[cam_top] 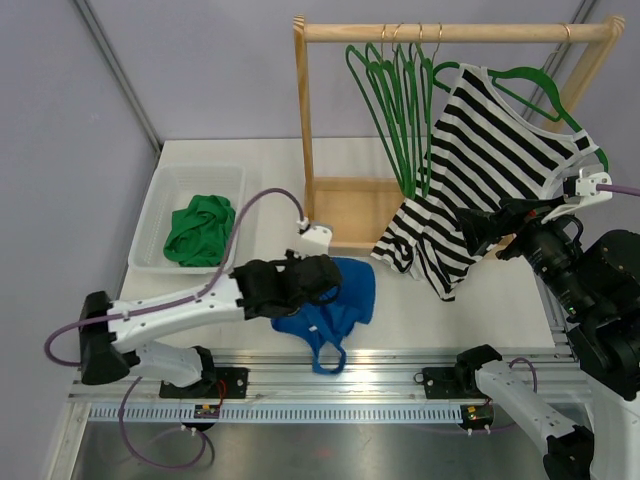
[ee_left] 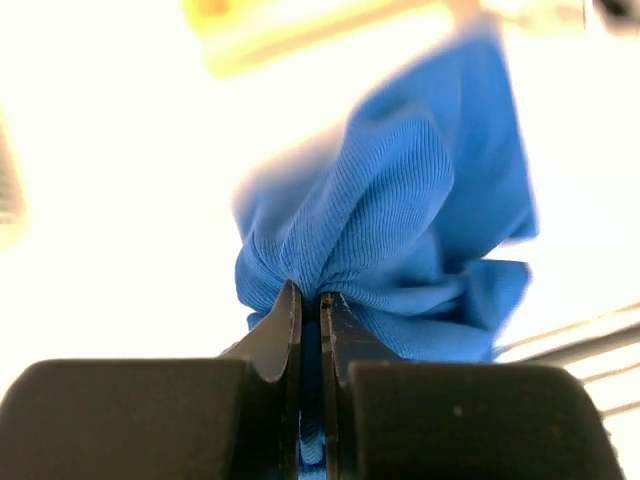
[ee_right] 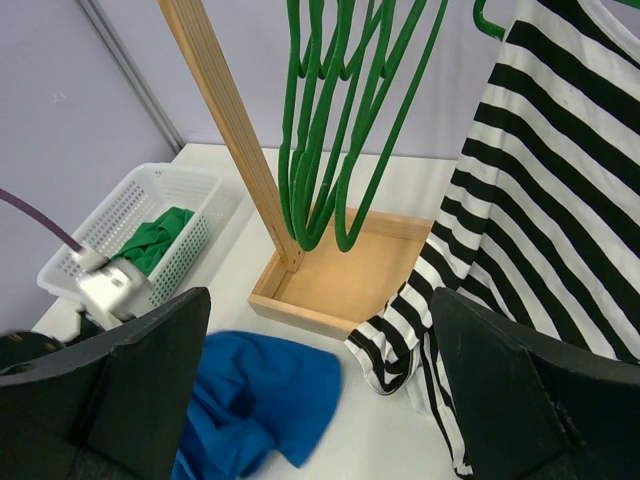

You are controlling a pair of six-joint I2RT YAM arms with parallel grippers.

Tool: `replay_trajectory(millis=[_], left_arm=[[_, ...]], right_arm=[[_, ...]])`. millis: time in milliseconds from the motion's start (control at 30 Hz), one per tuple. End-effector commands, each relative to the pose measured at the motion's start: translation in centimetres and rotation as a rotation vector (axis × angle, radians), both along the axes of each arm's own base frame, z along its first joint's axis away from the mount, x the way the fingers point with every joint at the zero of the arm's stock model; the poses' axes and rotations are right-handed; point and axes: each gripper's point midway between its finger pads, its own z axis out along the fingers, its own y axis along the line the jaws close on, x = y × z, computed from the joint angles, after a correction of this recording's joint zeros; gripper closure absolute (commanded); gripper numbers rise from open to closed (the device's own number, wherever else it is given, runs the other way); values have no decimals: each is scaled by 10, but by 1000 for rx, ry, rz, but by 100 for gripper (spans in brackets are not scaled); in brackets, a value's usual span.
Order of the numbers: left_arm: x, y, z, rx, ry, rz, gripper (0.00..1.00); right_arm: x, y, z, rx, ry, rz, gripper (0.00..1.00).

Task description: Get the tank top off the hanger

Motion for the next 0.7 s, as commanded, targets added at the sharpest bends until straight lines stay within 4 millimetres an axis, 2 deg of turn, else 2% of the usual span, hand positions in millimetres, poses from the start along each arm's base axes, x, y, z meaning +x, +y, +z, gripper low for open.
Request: replay_trajectory(millis=[0,33,100,133,200,233,267,300,367,400,467,533,567,600,633,667], left_arm=[[23,54,62,10,-160,156,100],[31,64,78,-2,-183,185,100],[38,84,97,2,-212,221,100],[44,99,115,-17,-239,253,100],[50,115,136,-29,-272,288,100],[55,130,148,-23,-294,313,100],[58,137,166,-51,-319,329,100],[63,150,175,-48,-336,370,100],[70,164,199,-48,-376,394,100],[77,179,207,-47,-390,447,100],[87,189,214,-33,-397,456,100],[98,216,222,-7,-409,533,100],[106,219,221,-5,-394,537,100],[111,228,223,-1,-392,563,100],[116,248,224,15,-389,628,100],[125,251,219,15,-371,637,100]], right_arm=[[1,5,11,21,-37,23,0],[0,5,13,23,-43,23,1],[0,4,15,26,-46,20,0],[-1,4,16,26,-51,18,0],[-2,3,18,29,-59,15,0],[-3,2,20,30,-66,15,1],[-4,1,21,31,-69,9,1],[-4,1,21,31,-73,9,0],[-4,1,22,33,-74,11,0],[-4,1,21,32,-71,12,1],[-5,1,21,32,-72,12,1],[-5,1,21,31,-73,12,1],[-5,1,21,29,-73,12,1],[-3,0,20,25,-70,4,0],[-1,-2,20,22,-66,-9,0],[0,-4,19,18,-63,-20,1]])
